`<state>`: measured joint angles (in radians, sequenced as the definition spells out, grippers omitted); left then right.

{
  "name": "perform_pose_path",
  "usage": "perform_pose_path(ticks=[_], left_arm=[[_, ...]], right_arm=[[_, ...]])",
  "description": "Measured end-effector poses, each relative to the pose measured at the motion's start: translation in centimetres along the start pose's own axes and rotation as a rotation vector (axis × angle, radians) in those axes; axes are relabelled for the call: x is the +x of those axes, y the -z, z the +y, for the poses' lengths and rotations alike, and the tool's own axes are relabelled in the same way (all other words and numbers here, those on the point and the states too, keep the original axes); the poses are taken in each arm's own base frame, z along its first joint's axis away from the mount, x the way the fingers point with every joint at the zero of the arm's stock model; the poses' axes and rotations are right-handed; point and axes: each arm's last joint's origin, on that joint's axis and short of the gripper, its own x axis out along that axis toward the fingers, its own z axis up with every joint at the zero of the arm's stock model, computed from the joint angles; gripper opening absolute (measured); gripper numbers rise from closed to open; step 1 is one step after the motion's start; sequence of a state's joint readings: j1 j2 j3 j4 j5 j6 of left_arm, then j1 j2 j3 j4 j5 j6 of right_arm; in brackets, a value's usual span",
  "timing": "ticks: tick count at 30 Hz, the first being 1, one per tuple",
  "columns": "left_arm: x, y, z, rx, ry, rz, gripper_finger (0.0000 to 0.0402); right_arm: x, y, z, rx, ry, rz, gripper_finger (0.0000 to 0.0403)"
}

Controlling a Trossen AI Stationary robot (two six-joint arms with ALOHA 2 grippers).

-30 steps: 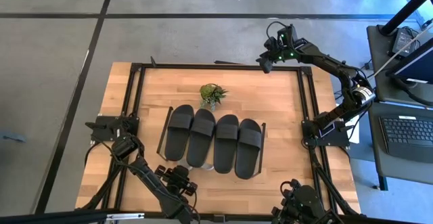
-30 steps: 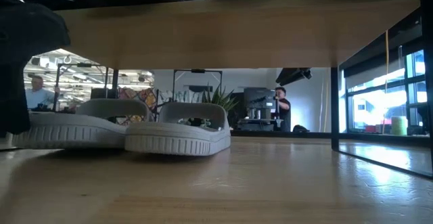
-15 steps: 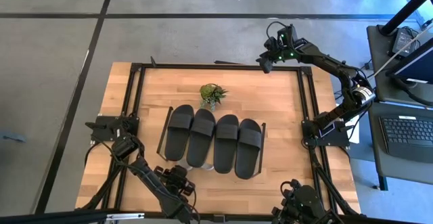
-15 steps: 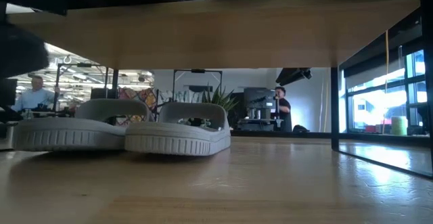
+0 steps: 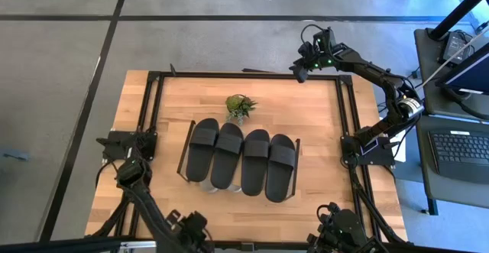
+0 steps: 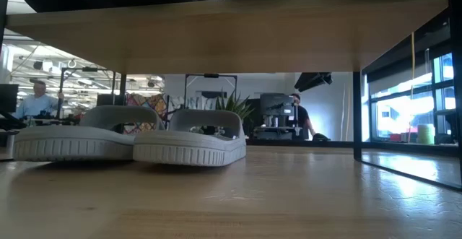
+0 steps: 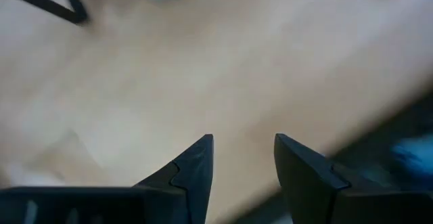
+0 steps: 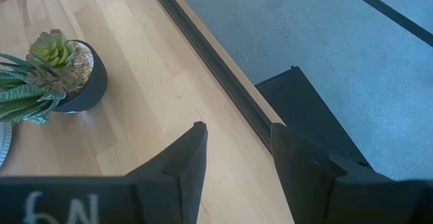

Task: Pick and place slides into the shelf
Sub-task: Return to Home Position

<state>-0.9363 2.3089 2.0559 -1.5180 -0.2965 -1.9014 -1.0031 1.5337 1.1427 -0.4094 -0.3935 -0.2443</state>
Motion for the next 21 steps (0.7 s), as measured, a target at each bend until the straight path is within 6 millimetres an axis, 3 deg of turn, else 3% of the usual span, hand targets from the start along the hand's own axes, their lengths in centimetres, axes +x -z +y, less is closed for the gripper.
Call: perform_pose_path(ticks=[5,9,16,21], left_arm=[[-4.5,-0.4,-0.1,-0.107,0.121,0.039,0.0147],[-6.5,-2.2,-0.2,-0.162,0.216,0.010,0.0147],[-10.2,-8.6,1.8,-0.067,0.348,-0.282,0.0147],[-14.3,-14.2,5.9,0.043,0.401,-0.426,0.0147]], right_arm=[[0.0,0.0,0.0,-0.001,0.000,-0.001,0.0165],[0.0,0.0,0.0,0.004,0.000,0.000,0.0165],[0.0,0.1,0.1,0.059,-0.003,0.007,0.0165],[0.0,0.3,0.1,0.069,-0.010,0.033,0.0165]])
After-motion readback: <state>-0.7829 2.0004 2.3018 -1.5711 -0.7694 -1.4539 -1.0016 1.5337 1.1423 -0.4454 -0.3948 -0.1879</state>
